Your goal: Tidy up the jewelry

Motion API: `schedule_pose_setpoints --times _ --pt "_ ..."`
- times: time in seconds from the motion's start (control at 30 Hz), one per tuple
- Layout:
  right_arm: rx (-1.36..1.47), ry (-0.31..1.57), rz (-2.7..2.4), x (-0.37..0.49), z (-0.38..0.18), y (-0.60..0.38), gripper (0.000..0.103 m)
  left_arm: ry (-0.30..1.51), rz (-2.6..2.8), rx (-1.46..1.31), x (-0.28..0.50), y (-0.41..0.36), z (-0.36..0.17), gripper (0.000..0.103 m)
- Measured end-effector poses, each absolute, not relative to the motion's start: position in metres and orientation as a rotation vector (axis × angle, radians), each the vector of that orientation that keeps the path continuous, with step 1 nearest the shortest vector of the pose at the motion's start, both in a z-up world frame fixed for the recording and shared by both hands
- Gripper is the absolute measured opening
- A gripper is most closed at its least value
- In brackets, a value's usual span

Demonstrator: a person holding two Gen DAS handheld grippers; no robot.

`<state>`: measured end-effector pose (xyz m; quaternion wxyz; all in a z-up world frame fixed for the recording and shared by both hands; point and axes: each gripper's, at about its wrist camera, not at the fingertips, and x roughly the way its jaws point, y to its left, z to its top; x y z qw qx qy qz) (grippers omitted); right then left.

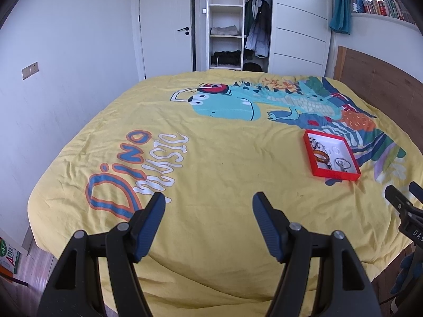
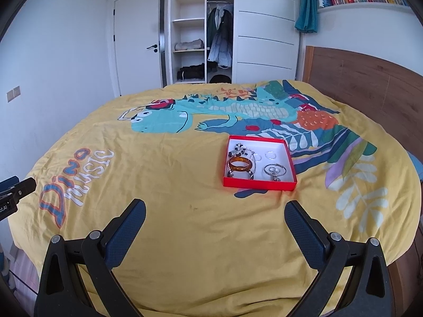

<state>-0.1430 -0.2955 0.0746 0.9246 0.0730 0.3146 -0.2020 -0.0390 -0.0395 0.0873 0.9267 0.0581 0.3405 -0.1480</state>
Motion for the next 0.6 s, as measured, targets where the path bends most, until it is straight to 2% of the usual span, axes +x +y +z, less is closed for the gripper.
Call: schedule_pose_setpoints --times 0.6 --pt "0.166 0.675 -0.409 -0.137 0.056 -0.313 0.103 0.718 -0.299 0.160 -0.033 -0.061 0.074 0.067"
